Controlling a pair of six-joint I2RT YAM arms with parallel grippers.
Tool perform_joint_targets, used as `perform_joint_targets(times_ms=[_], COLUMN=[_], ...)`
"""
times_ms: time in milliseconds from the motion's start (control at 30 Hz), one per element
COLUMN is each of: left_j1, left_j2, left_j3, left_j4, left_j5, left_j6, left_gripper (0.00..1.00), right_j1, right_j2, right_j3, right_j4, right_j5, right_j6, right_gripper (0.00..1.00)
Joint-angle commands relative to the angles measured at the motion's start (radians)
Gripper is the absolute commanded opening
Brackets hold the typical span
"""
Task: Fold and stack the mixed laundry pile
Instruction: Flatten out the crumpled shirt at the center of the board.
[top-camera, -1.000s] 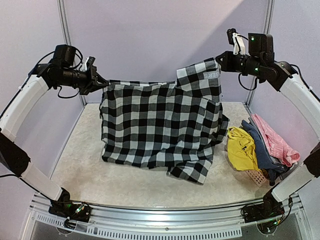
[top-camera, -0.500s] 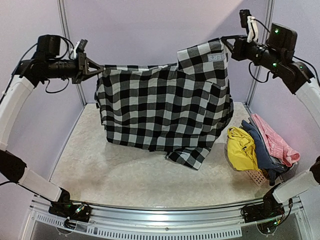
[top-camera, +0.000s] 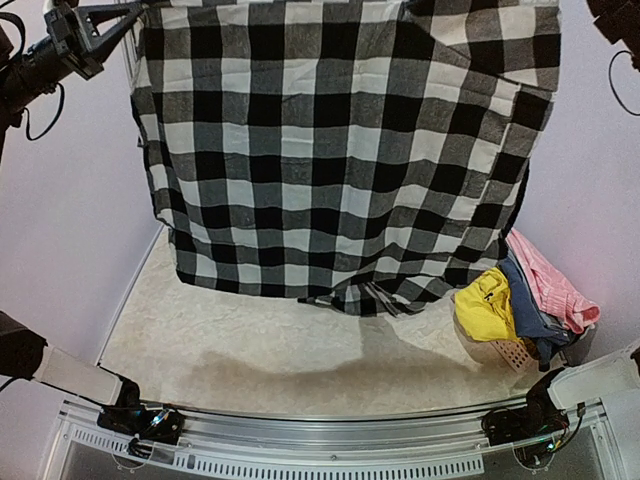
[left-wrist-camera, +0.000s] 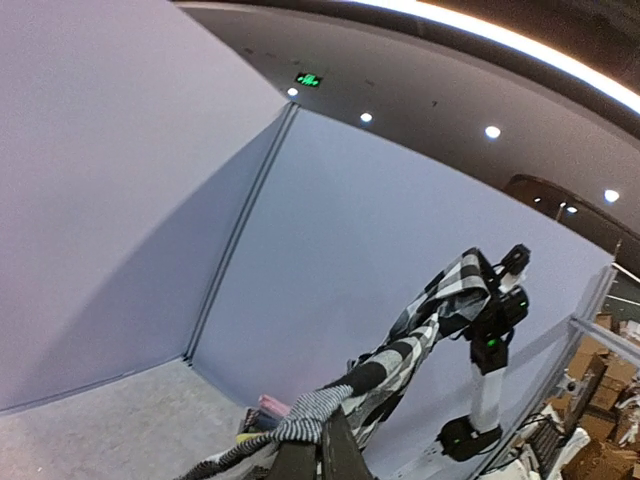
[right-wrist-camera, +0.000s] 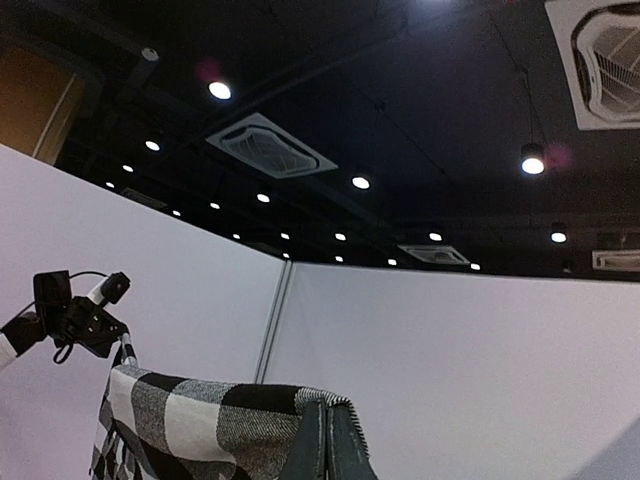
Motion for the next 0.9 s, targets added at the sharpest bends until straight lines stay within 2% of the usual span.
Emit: perform_joint_targets(times_ms=[0, 167, 300, 433, 567, 700, 767, 867], left_j1=[0.019, 0.02, 0.019, 0.02, 0.027, 0.054, 0.062, 0.068], left_j2=[0.01, 0.045, 0.05, 0.059, 0.085, 0.208, 0.288, 0.41], left_j3=[0.062, 0.2, 0.171, 0.069, -0.105, -0.276, -0.354, -0.491], left_j4=[0.3, 0.4, 0.342, 0.169, 0.102, 0.007, -0.014, 0.11], left_j5=[0.058, 0.052, 0.012, -0.086, -0.184, -0.241, -0.281, -0.34], left_j6=[-0.199, -0.284, -0.257, -0.157, -0.089, -0.083, -0.042, 0.035], left_gripper=[0.0, 0.0, 0.0, 0.0, 0.0, 0.0, 0.0, 0.0], right_j1=[-0.005, -0.006, -0.005, -0.005, -0.005, -0.005, -0.005, -0.005], right_j2=[-0.005, -0.002, -0.006, 0.046, 0.142, 0.284, 0.365, 0.505], right_j3=[0.072, 0.166, 0.163, 0.134, -0.006, -0.131, -0.257, -0.393], right_j4=[0.086, 0.103, 0.057, -0.042, -0.045, -0.042, 0.031, 0.201], right_j5=[-0.055, -0.086, -0.029, 0.191, 0.354, 0.488, 0.542, 0.568], right_j6=[0.055, 0.09, 0.063, 0.019, -0.039, -0.097, -0.128, -0.137], right_gripper=[0.0, 0.0, 0.0, 0.0, 0.0, 0.0, 0.0, 0.0])
